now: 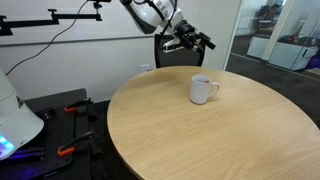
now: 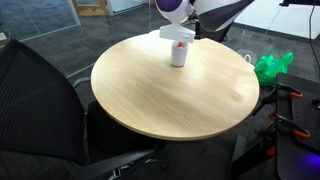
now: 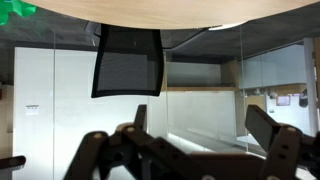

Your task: Put the marker inside the cup

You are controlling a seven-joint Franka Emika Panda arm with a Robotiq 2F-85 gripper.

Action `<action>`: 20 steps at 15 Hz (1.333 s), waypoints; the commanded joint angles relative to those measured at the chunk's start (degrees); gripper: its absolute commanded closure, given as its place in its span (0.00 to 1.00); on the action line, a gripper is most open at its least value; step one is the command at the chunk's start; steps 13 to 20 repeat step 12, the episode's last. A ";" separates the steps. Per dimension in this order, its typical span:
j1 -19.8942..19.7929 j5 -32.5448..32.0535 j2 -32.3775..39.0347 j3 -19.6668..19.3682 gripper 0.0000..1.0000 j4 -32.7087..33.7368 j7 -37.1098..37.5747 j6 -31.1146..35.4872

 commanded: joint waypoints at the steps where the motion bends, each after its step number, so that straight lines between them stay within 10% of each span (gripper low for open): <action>1: 0.36 0.09 -5.34 1.23 0.00 -4.33 1.89 -1.03; 20: -0.07 0.04 -4.15 1.85 0.00 -2.78 0.19 -0.70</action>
